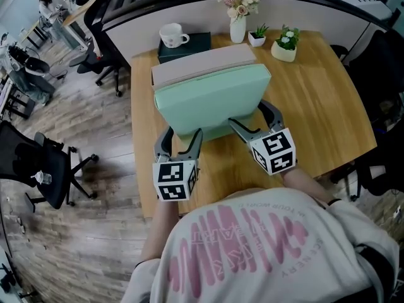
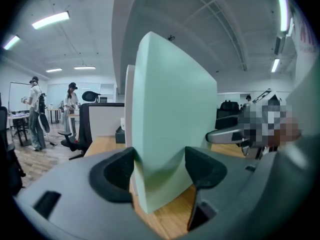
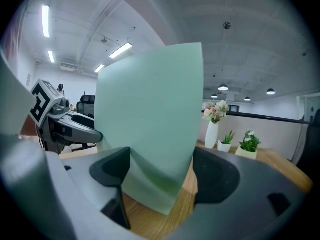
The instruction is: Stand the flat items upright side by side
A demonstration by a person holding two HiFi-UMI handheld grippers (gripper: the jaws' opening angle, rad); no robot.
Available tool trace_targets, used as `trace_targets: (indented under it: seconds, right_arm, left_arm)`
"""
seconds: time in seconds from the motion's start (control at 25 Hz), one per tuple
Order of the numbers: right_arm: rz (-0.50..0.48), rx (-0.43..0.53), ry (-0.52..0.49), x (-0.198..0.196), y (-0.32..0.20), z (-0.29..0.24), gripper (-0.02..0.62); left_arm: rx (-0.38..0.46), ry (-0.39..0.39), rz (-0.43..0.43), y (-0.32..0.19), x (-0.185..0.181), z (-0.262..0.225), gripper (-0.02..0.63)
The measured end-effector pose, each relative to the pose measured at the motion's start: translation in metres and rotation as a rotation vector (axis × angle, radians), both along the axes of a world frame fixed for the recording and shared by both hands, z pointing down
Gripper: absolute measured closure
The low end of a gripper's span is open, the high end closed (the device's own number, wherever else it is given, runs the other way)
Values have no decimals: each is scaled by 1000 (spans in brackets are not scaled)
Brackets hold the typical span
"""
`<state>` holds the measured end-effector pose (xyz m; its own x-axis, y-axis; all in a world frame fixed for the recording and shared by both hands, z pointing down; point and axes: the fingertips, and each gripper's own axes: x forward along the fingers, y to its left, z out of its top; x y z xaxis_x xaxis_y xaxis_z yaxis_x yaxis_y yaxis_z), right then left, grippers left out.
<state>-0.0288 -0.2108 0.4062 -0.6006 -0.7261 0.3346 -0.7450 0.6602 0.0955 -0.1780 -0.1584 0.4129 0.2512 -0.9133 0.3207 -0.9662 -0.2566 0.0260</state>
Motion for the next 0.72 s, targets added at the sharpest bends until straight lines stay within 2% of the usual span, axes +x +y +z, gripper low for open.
trace_targets:
  seconds: [0.72]
  right_arm:
    - [-6, -26, 12, -3, -7, 10, 239]
  left_arm:
    - [-23, -6, 4, -10, -8, 12, 285]
